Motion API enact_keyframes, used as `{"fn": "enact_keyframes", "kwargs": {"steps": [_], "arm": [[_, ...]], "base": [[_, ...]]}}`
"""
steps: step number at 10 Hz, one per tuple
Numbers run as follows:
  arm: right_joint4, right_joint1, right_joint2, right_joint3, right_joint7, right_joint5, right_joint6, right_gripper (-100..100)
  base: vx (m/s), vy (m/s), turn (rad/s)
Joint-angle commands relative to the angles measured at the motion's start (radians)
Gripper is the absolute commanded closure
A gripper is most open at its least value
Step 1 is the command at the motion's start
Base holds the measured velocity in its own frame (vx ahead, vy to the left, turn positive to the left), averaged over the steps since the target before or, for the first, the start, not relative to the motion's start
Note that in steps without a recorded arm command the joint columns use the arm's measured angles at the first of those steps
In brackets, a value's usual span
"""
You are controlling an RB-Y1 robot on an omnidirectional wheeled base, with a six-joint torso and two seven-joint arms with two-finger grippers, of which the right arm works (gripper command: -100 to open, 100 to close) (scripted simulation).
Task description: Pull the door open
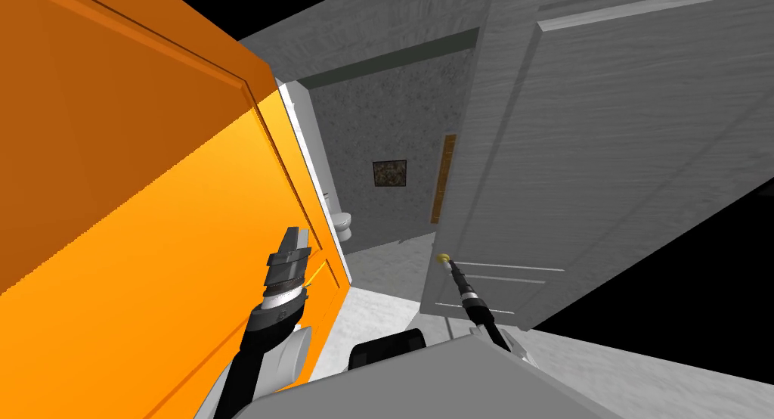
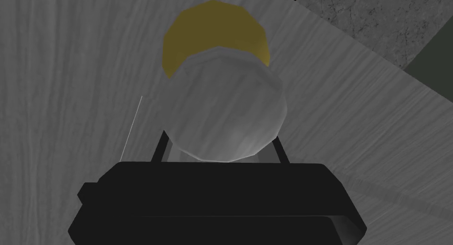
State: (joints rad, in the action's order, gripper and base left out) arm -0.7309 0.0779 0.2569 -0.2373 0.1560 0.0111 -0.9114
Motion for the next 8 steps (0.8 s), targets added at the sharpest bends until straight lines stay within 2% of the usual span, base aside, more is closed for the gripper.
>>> {"fn": "enact_keyframes", "kwargs": {"steps": [1,2,4,7,8], "arm": [[0.014,-0.008,-0.004,0.009,-0.05,-0.017,-0.005,100],[0.014,-0.008,-0.004,0.009,-0.053,-0.017,-0.005,100],[0.018,-0.013,-0.002,0.016,-0.119,-0.049,-0.001,100],[0.02,-0.016,-0.002,0.019,-0.178,-0.066,0.001,100],[0.022,-0.019,-0.001,0.022,-0.215,-0.083,0.003,100]], "base": [[-0.037,-0.011,0.083],[-0.033,-0.014,0.047],[-0.048,-0.016,0.076],[-0.046,-0.02,0.057],[-0.044,-0.011,0.062]]}}
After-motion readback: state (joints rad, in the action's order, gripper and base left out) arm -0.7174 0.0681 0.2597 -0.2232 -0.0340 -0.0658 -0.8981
